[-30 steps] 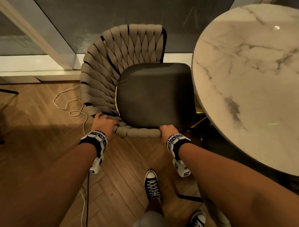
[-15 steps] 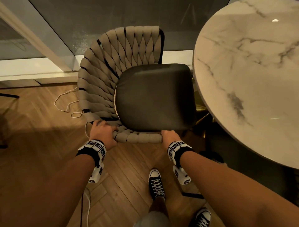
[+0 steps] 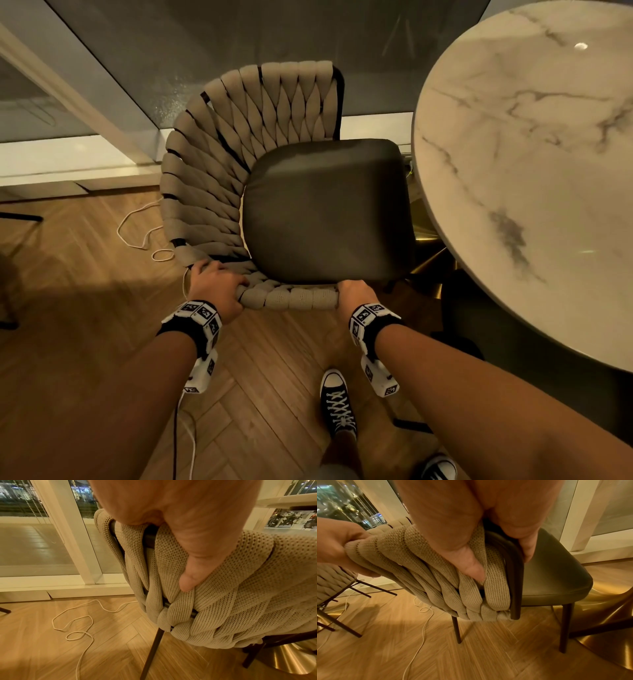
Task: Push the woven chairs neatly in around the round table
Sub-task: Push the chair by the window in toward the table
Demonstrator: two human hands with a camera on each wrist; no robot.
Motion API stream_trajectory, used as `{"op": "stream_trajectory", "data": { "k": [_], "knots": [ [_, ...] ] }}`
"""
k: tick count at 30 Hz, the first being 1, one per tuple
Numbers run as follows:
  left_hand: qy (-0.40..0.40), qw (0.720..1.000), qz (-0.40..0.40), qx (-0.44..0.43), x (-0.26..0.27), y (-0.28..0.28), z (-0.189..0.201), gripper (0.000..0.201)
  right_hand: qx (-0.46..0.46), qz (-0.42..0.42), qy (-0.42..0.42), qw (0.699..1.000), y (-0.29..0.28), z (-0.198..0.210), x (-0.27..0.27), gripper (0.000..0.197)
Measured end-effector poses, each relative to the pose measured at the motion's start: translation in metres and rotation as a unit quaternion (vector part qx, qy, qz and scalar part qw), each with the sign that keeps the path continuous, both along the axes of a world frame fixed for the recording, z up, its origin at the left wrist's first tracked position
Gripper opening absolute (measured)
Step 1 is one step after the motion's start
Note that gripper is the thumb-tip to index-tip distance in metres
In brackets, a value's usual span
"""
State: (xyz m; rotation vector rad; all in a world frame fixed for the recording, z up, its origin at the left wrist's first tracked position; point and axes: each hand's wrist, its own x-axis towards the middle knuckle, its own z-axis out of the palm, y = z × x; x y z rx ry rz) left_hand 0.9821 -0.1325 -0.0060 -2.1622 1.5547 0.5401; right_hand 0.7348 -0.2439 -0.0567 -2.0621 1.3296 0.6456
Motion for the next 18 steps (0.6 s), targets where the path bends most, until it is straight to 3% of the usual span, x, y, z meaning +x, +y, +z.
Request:
{"op": "stream_trajectory", "data": {
  "k": [18],
  "knots": [
    [-0.018,1.000,0.005,-0.002,0.022,-0.007,-0.007,0.043,-0.017,-0.022,-0.015,1.000,-0.002,0.000,0.022,0.015]
  ]
}}
